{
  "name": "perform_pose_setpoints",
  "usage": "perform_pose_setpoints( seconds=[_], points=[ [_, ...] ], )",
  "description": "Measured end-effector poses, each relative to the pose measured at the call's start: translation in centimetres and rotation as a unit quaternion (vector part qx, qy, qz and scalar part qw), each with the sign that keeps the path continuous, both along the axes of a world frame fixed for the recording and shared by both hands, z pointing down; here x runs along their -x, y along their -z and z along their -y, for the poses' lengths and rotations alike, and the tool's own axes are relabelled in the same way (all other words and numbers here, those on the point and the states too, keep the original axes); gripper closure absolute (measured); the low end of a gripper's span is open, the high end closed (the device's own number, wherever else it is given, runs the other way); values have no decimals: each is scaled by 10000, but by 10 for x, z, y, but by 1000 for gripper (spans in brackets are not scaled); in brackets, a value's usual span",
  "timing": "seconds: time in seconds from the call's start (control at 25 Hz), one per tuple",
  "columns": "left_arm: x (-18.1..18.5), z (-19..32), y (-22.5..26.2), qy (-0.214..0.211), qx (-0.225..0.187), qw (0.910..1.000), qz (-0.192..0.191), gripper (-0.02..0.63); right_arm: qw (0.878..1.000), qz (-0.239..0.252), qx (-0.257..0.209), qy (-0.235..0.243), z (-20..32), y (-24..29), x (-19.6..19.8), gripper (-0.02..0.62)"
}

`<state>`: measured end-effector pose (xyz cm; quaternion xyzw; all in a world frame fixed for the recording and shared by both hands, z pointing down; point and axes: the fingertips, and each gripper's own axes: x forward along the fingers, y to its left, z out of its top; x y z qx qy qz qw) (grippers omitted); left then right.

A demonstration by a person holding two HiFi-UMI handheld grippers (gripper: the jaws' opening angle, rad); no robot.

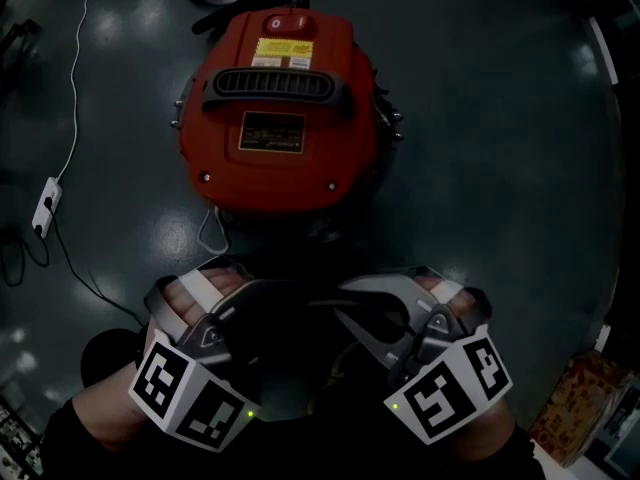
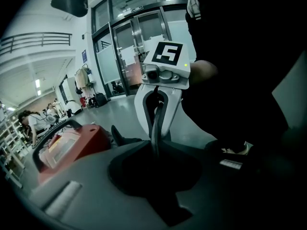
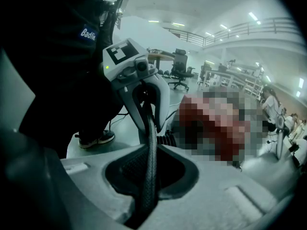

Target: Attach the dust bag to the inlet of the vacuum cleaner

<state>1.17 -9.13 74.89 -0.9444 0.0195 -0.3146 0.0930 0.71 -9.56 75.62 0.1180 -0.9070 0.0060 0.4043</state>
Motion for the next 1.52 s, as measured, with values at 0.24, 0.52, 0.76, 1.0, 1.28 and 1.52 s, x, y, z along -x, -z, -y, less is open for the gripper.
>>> perform_pose_setpoints(
  seconds=[0.24,0.52,0.76,1.0,1.28,1.52],
  points=[
    [-4,3,-2,-229,82,9997,22,555,9999,27,70,-140,0,-2,-6,555],
    [-14,5,-4,-372,157,9992,7,549,9994,-19,167,-295,1,-3,-15,548],
    [-6,6,-3,-242,278,9992,-123,551,9999,-143,-8,-71,8,-3,-8,541],
    [2,10,1,-232,248,9993,-150,551,10000,-90,0,-1,11,-2,-3,535],
    [-11,14,-1,-411,267,9988,-74,545,9997,-63,78,-223,12,-5,-14,531],
    [-11,17,-1,-282,278,9991,-165,544,9997,-203,-92,-93,18,-5,-14,522]
  ],
)
